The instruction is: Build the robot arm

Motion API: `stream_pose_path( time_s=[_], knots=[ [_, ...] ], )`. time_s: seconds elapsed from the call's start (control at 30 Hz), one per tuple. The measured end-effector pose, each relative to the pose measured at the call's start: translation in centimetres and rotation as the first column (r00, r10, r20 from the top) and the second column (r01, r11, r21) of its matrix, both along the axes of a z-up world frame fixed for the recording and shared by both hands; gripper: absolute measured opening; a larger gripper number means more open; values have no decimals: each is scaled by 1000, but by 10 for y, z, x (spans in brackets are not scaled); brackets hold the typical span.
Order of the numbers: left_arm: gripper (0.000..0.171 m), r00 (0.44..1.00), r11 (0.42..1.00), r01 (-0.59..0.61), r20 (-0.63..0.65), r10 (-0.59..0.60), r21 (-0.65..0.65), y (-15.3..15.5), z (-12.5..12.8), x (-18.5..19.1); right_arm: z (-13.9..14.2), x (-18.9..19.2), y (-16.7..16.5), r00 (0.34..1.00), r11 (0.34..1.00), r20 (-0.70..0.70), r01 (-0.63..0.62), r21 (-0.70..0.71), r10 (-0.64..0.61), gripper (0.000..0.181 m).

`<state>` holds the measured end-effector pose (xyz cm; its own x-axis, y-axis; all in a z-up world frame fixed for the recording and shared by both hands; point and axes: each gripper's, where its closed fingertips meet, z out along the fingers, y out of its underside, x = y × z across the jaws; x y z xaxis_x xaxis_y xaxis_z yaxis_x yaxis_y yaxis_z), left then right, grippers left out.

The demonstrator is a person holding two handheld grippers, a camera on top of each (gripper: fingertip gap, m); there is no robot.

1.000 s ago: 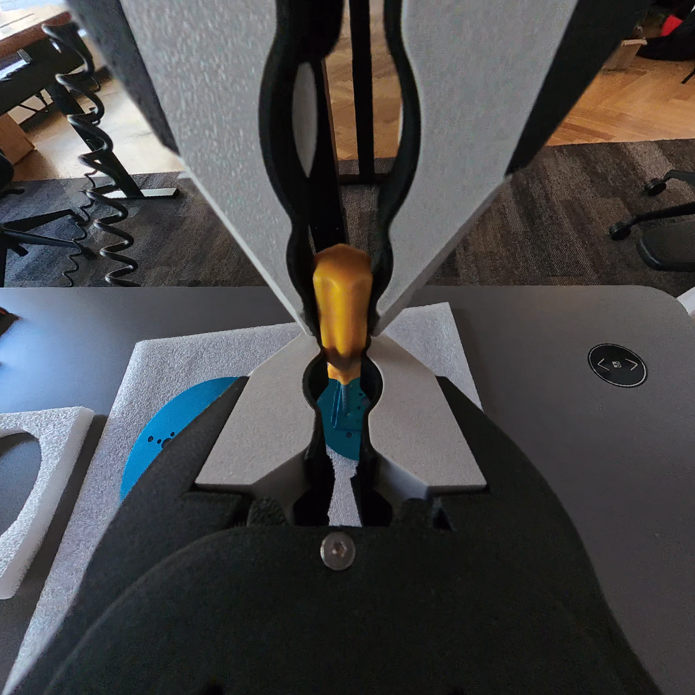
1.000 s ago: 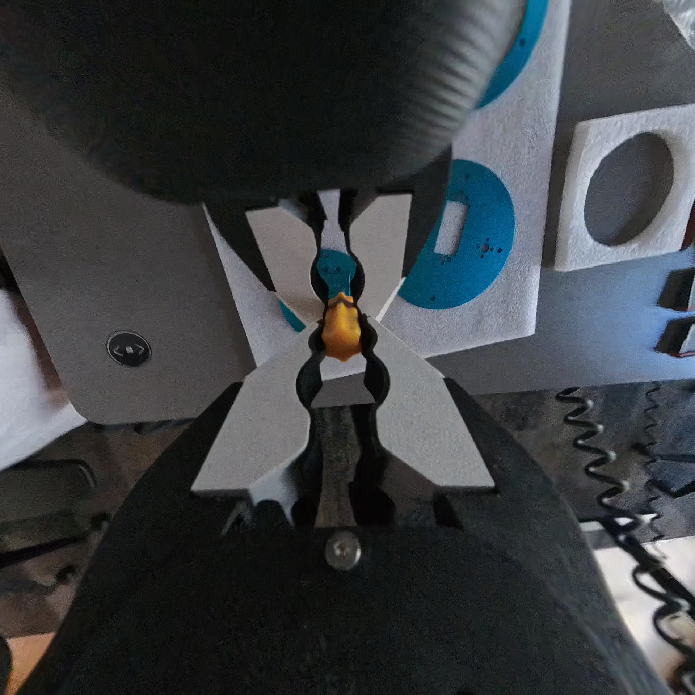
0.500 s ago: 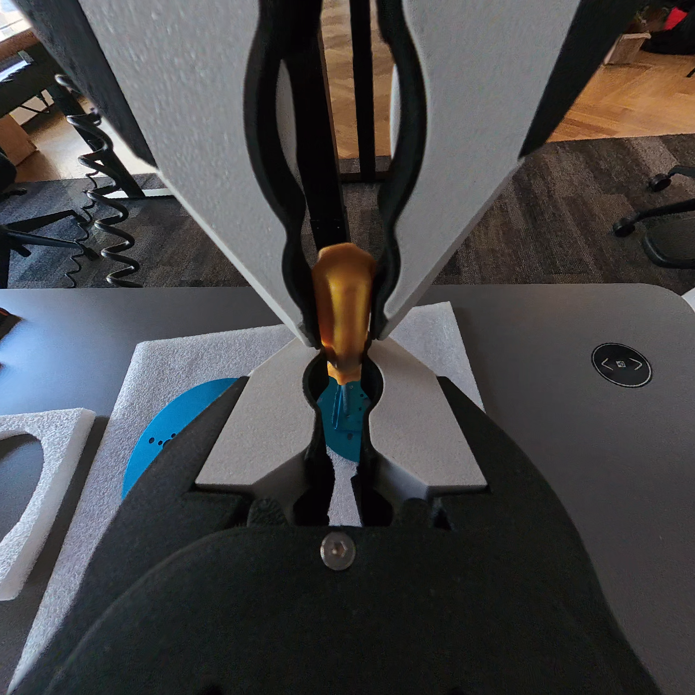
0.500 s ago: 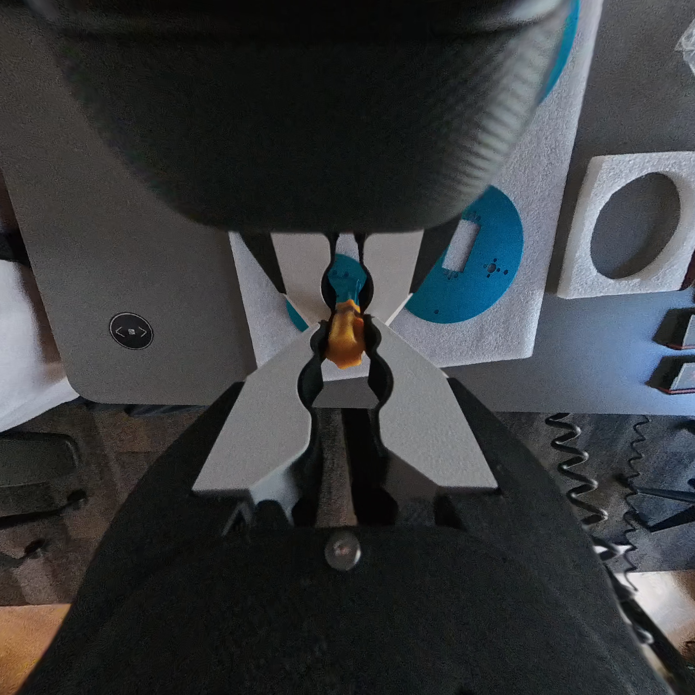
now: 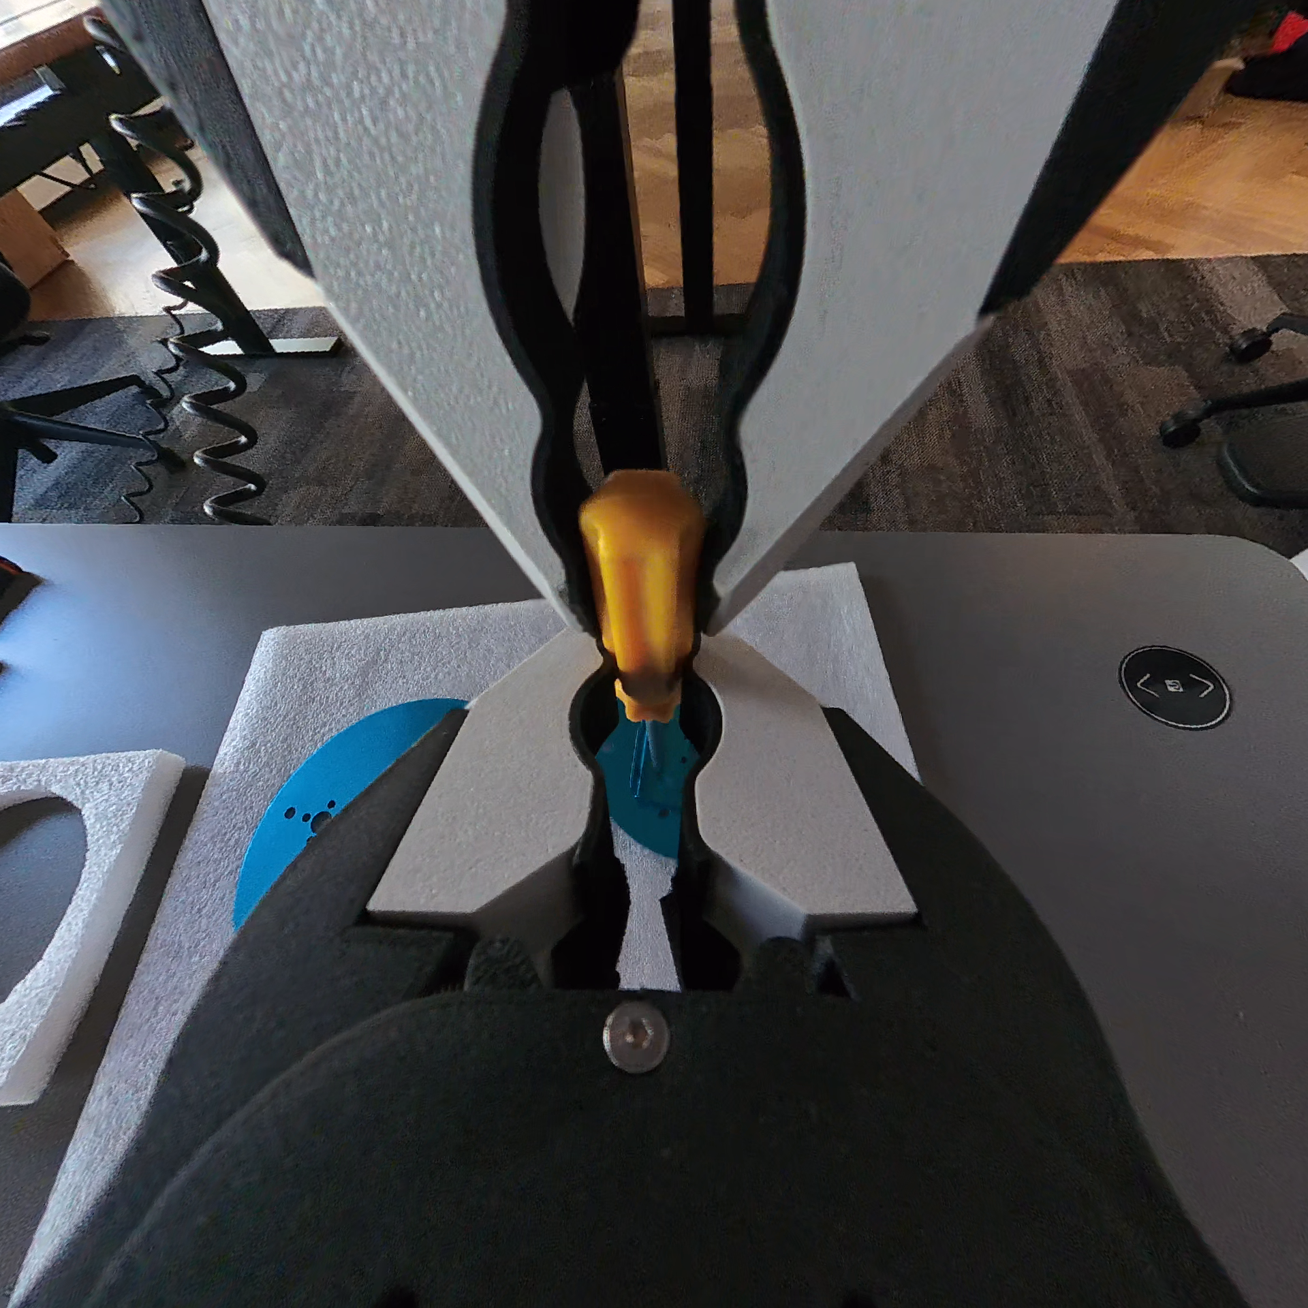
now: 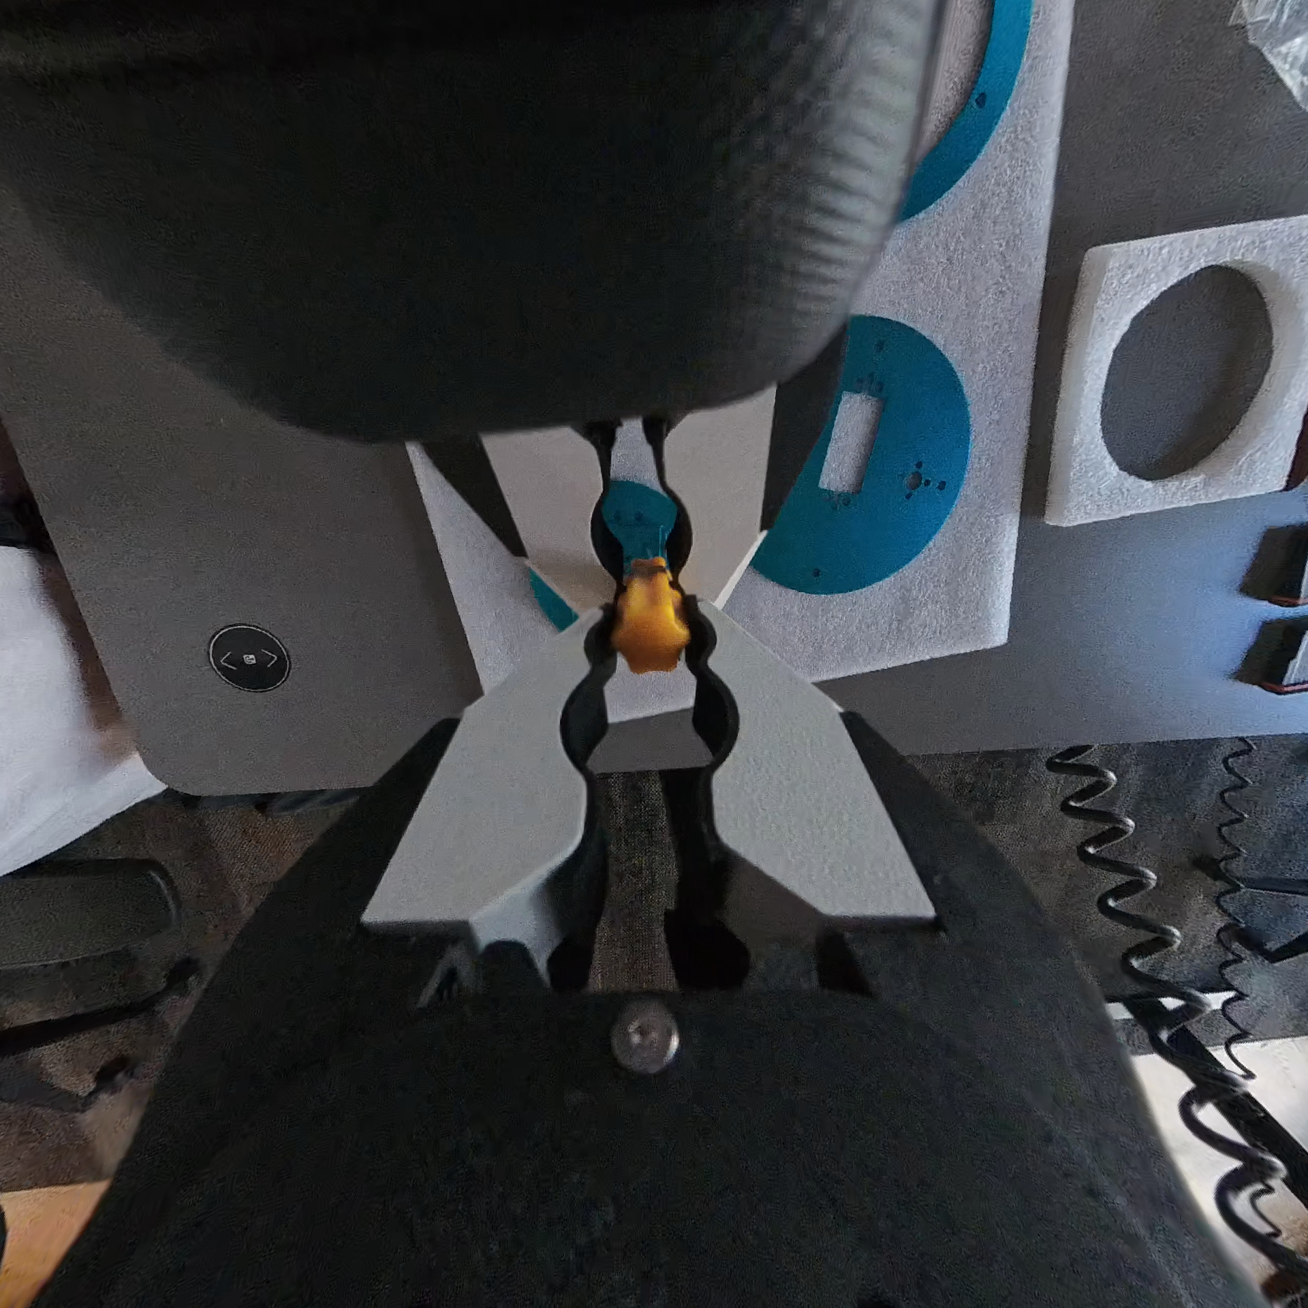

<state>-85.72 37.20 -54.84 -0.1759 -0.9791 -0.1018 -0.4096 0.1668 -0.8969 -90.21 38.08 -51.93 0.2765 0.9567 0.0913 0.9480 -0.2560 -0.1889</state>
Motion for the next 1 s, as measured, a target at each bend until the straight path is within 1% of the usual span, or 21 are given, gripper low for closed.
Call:
stream_pose_path(
  time_s=[0.03, 0.07, 0.1, 0.13, 0.17, 0.2, 0.23, 0.27, 0.3, 0.33, 0.4, 0.47, 0.57, 0.6, 0.63, 0.7, 0.77, 0.8, 0.87, 0.93, 1.0],
  knots=[
    [9, 1000, 1000, 1, 0, -1, 2, 0, 0, -1, 0, -1, 0, 1000, 1000, 3, -2, 6, 2, 18],
    [9, 1000, 1000, -5, 0, 5, 5, 0, 0, -1, 0, 0, 0, 1000, 1000, 2, 26, 4, -26, 18],
    [9, 1000, 1000, -19, -2, 19, 1, 2, 0, 0, 0, 1, 1, 995, 995, -11, 101, -8, -101, 18],
    [9, 999, 999, -36, -6, 36, -14, 5, 0, 0, 0, 1, 4, 974, 976, -56, 219, -19, -220, 18],
    [10, 998, 998, -58, -7, 58, -35, 8, 0, 0, -1, 1, 8, 932, 939, -118, 342, -26, -342, 17],
    [9, 998, 996, -66, -6, 66, -55, 10, 0, 0, -1, 1, 11, 880, 899, -191, 437, -36, -435, 17],
    [10, 998, 996, -65, 1, 65, -63, 10, 0, 1, -1, 2, 12, 855, 881, -230, 472, -31, -466, 18],
    [9, 998, 997, -57, 3, 57, -59, 9, 0, 2, -1, 4, 11, 845, 874, -244, 486, -18, -475, 17],
    [9, 999, 998, -47, -1, 47, -41, 7, 0, 3, -1, 5, 9, 849, 877, -245, 481, -7, -468, 17],
    [9, 999, 999, -38, -4, 38, -24, 5, 0, 4, 0, 5, 7, 877, 900, -231, 436, 16, -421, 17],
    [10, 1000, 999, -25, 2, 25, -21, 2, 0, 5, 1, 5, 5, 949, 961, -177, 272, 53, -259, 19],
    [9, 1000, 1000, -15, 0, 15, -17, 1, 0, 5, 3, 5, 3, 987, 991, -114, 117, 57, -110, 19],
    [10, 1000, 1000, 8, 1, -8, -4, -3, 0, 4, 0, 3, -2, 998, 999, -57, -31, 36, 33, 18],
    [9, 1000, 1000, 4, 0, -4, 0, -3, 0, 3, 0, 3, -2, 997, 997, -58, -52, 49, 54, 18],
    [10, 1000, 1000, -3, 0, 3, 0, -2, 0, 3, 0, 3, -1, 998, 999, -65, -16, 40, 18, 18],
    [9, 1000, 999, -27, -1, 27, -18, 2, 0, 3, 0, 3, 3, 980, 985, -111, 171, 14, -168, 19],
    [10, 999, 997, -53, -3, 53, -54, 8, 0, 2, 0, 4, 10, 902, 921, -205, 390, 5, -380, 18],
    [10, 999, 997, -50, 2, 51, -59, 8, 0, 2, 0, 5, 10, 881, 903, -225, 430, 12, -417, 17],
    [9, 1000, 999, -30, 3, 30, -38, 5, 0, 3, 1, 6, 6, 894, 911, -208, 411, 24, -398, 17],
    [9, 1000, 1000, -18, 2, 18, -26, 2, 0, 4, 1, 8, 3, 944, 953, -150, 302, 29, -294, 18],
    [9, 1000, 1000, -10, 5, 10, -26, 1, 0, 4, 0, 5, -3, 978, 985, -118, 170, -4, -169, 24]
  ],
)
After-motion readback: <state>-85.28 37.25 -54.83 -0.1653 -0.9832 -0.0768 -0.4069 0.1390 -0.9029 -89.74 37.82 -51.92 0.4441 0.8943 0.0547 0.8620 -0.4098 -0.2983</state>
